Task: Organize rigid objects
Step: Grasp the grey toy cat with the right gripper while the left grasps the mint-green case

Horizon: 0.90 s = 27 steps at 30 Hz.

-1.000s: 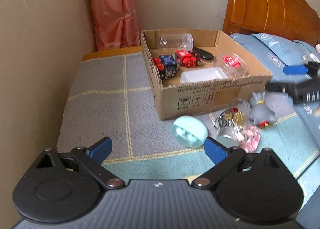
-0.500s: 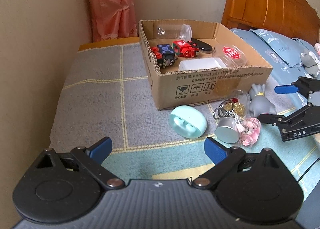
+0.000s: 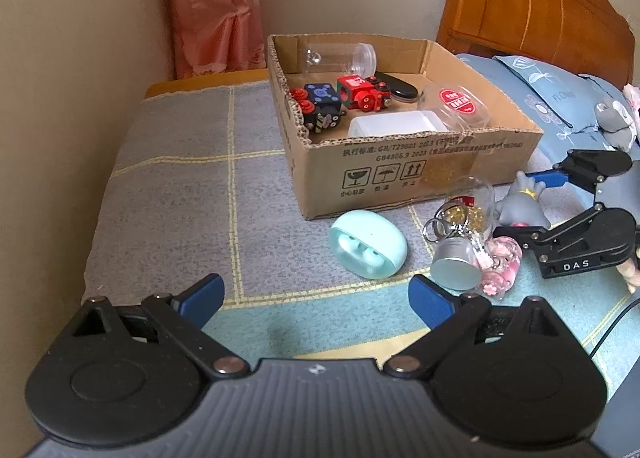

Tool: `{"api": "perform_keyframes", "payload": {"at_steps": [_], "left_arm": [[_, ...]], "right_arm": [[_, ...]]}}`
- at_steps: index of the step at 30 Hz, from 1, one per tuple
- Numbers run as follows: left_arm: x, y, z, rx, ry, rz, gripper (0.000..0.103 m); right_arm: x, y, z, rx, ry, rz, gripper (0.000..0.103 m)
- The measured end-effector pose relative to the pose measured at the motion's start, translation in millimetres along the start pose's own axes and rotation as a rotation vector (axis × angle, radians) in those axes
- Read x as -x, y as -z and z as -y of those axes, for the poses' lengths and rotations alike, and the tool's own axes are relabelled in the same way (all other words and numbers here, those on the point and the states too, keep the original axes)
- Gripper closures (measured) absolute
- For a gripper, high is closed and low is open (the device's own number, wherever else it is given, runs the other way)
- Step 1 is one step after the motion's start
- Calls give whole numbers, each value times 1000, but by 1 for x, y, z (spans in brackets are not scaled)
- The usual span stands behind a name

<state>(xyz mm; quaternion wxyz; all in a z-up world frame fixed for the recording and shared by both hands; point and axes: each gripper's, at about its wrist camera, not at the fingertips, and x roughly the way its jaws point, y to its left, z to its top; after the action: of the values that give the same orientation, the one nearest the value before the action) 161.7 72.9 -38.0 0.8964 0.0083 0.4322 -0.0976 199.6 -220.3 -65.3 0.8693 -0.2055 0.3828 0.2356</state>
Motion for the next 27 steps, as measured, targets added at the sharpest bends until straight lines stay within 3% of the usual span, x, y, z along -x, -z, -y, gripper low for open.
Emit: {"api": "perform_keyframes", "payload": {"at_steps": [12, 22, 27], "left_arm": [[-15, 3, 15, -128, 31, -17, 5], [-44, 10, 21, -284, 38, 39, 5], [-57, 6, 14, -278, 115, 63, 13]], "right_arm": [[23, 22, 2, -195, 47, -44, 23], [41, 34, -16, -220, 51, -47, 22], [44, 40, -16, -248, 34, -34, 19]]}}
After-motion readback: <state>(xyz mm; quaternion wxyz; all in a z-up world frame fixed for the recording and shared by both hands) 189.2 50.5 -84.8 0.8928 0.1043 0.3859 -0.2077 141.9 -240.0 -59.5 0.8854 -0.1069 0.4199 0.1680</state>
